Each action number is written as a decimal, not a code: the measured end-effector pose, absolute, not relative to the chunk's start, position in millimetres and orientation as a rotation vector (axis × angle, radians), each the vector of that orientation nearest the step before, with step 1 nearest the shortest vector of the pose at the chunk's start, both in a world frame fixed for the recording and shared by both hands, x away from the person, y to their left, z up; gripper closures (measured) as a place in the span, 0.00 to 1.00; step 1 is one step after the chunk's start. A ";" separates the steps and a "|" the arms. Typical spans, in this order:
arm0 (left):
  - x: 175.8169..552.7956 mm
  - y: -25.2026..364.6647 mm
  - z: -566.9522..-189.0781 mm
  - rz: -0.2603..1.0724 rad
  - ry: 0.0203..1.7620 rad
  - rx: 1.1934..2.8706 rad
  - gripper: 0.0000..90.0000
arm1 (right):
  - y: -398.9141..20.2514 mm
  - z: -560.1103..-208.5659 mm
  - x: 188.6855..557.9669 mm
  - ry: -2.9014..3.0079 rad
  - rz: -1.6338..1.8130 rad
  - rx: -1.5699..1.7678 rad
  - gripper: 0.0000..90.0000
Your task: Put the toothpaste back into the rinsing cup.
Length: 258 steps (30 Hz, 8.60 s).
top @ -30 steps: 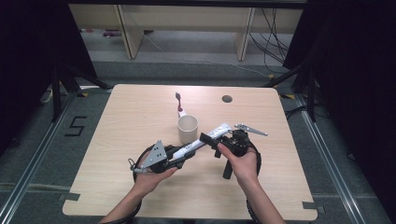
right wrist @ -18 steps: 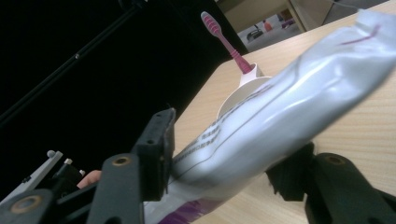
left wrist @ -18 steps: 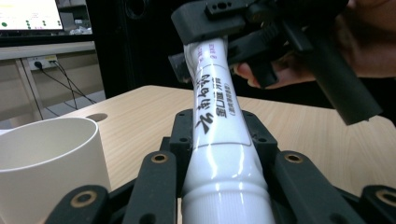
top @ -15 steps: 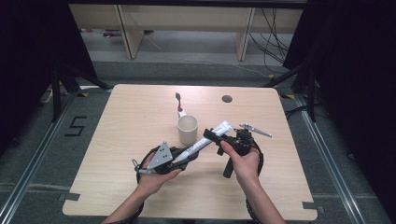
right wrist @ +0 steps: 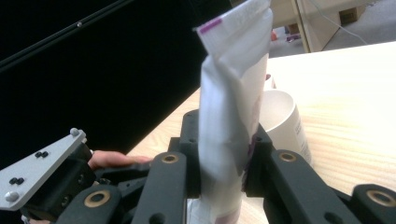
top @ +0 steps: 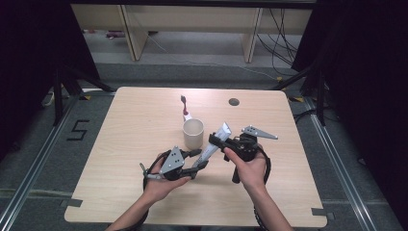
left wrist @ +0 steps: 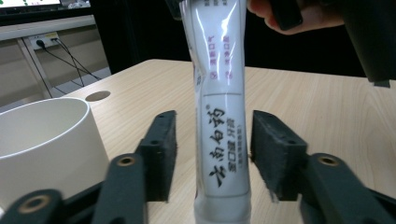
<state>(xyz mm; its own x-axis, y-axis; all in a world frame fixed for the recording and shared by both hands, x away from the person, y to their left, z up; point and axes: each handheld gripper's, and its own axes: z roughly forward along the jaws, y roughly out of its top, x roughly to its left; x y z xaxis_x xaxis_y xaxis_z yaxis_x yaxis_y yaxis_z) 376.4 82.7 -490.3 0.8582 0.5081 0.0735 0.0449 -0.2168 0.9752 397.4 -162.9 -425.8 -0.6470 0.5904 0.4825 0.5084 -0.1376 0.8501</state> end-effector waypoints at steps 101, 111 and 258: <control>363.7 181.9 -523.7 0.619 0.667 1.646 0.36 | -135.4 -334.0 446.8 1.979 1.580 0.927 0.85; 363.4 183.7 -523.1 0.623 0.681 1.647 0.36 | -124.0 -327.7 451.6 1.964 1.595 0.885 0.85; 363.1 181.6 -523.2 0.632 0.676 1.656 0.34 | -76.9 -430.3 495.2 2.138 1.403 0.918 0.83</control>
